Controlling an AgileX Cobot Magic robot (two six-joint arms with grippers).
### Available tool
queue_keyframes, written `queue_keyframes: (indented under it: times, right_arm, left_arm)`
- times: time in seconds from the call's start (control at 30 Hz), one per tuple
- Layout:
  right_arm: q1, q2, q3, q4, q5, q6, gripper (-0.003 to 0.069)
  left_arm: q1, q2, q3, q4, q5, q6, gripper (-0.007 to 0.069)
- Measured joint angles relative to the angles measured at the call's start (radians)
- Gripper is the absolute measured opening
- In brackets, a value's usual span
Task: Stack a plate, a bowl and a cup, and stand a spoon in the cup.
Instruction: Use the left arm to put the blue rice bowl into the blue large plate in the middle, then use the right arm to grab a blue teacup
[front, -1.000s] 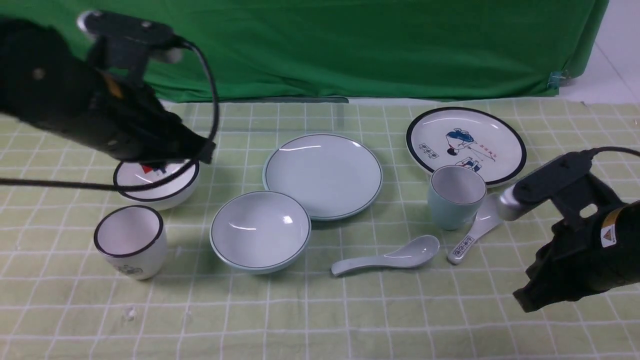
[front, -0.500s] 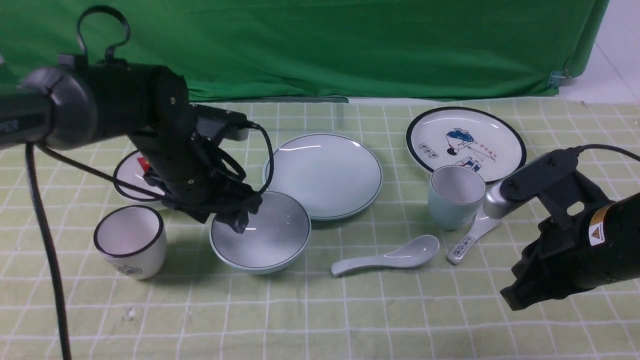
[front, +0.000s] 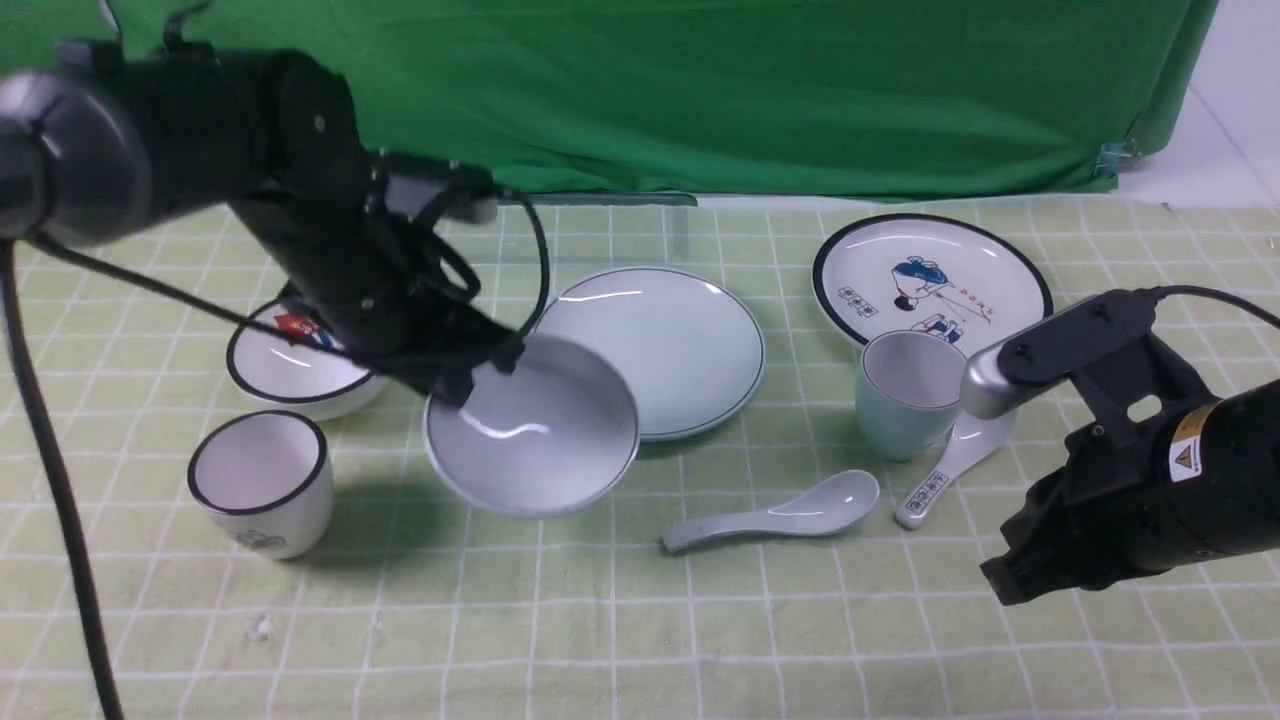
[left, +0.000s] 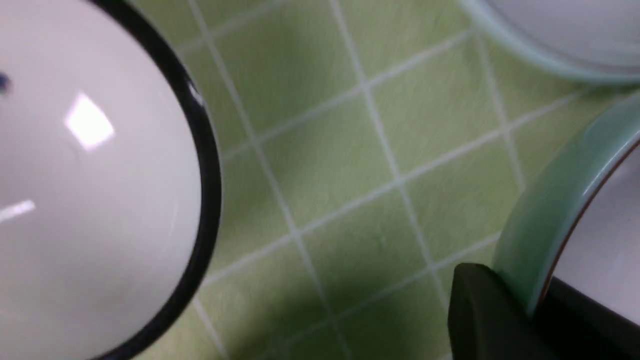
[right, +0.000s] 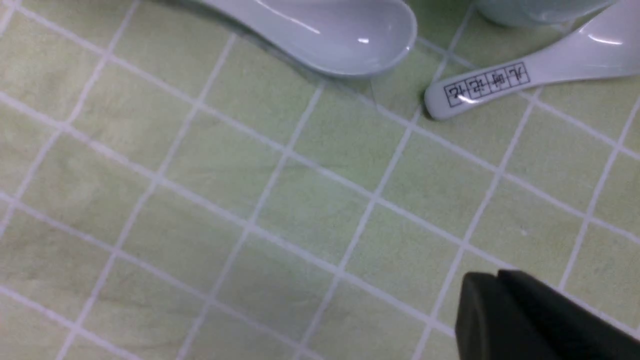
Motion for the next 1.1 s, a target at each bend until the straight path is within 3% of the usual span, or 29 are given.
queue_keyframes:
  times: [0.07,0.23,0.5,0.6,0.77,0.83,0.93,1.1]
  right_arm:
    - [0.000,0.000,0.000,0.032,-0.015,0.000,0.0057]
    - [0.000,0.000,0.000,0.052,-0.017,0.000,0.0108]
    - [0.000,0.001,-0.007,0.053,0.003,-0.004,0.0328]
    - [0.000,0.010,-0.048,0.053,0.009,-0.003,0.0405]
    - [-0.036,0.107,-0.217,0.054,0.024,-0.003,0.0557]
    - [-0.068,0.195,-0.320,0.054,0.047,-0.003,0.0573]
    - [-0.110,0.340,-0.453,0.053,0.071,-0.003,0.0566]
    - [-0.134,0.519,-0.592,0.010,0.107,-0.005,0.0495]
  left_arm:
    - [0.000,0.016,-0.074,-0.100,-0.080,0.010,-0.0012]
    - [0.000,0.142,-0.195,-0.186,-0.159,0.012,-0.0012]
    - [-0.007,0.393,-0.410,-0.201,-0.085,0.007,0.0004]
    - [-0.019,0.417,-0.451,-0.171,-0.055,-0.016,0.0066]
    - [-0.023,0.395,-0.509,-0.156,0.074,-0.029,0.0260]
    - [-0.023,0.353,-0.512,-0.151,0.127,-0.028,0.0347]
    - [-0.024,0.262,-0.517,-0.156,0.170,-0.021,0.0417]
    - [-0.036,0.104,-0.515,-0.169,0.185,0.001,0.0415]
